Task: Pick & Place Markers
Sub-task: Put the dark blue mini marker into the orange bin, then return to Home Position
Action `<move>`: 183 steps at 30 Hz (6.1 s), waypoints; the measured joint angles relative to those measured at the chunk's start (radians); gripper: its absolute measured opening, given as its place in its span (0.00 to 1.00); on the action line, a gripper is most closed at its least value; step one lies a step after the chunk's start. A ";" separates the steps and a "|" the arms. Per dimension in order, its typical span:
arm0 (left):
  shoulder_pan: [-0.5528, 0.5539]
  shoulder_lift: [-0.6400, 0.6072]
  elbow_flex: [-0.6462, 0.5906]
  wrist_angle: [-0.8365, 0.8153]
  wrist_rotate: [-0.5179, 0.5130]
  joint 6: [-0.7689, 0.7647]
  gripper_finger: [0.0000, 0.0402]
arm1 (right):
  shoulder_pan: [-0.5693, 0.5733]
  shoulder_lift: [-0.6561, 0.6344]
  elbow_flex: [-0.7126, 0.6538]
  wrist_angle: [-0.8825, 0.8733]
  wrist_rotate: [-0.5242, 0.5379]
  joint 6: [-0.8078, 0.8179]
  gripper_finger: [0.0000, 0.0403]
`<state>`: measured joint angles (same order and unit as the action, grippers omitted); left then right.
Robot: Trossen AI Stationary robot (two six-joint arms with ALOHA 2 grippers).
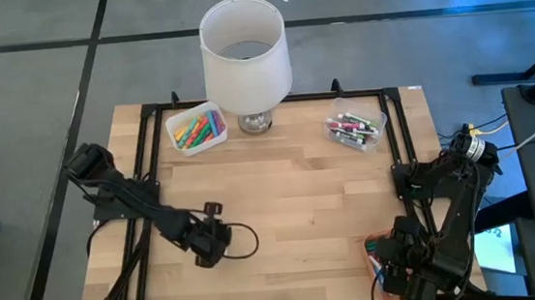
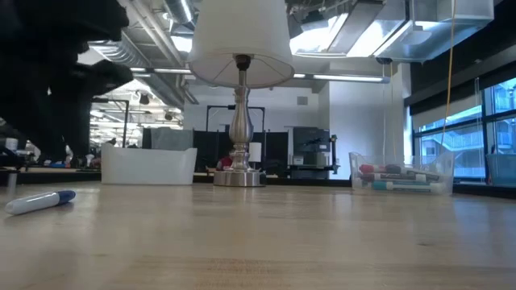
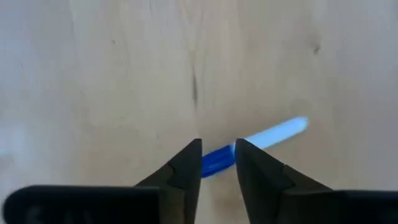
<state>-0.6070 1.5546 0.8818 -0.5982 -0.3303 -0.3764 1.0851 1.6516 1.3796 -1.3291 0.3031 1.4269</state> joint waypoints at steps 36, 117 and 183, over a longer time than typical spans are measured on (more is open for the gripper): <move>0.109 0.168 0.098 0.108 -0.114 -0.287 0.11 | -0.192 0.000 -0.320 0.791 0.426 -0.456 0.64; 0.152 0.303 0.119 0.997 -0.358 0.075 0.29 | -0.119 -0.127 -0.072 0.288 0.232 -0.342 0.10; 0.358 0.299 0.120 1.077 -0.122 0.238 0.16 | -0.600 -0.167 -0.481 1.079 0.024 -1.264 0.16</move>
<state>-0.2491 1.8535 1.0016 0.4786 -0.4522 -0.1383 0.4848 1.4850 0.8983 -0.2497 0.3271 0.1630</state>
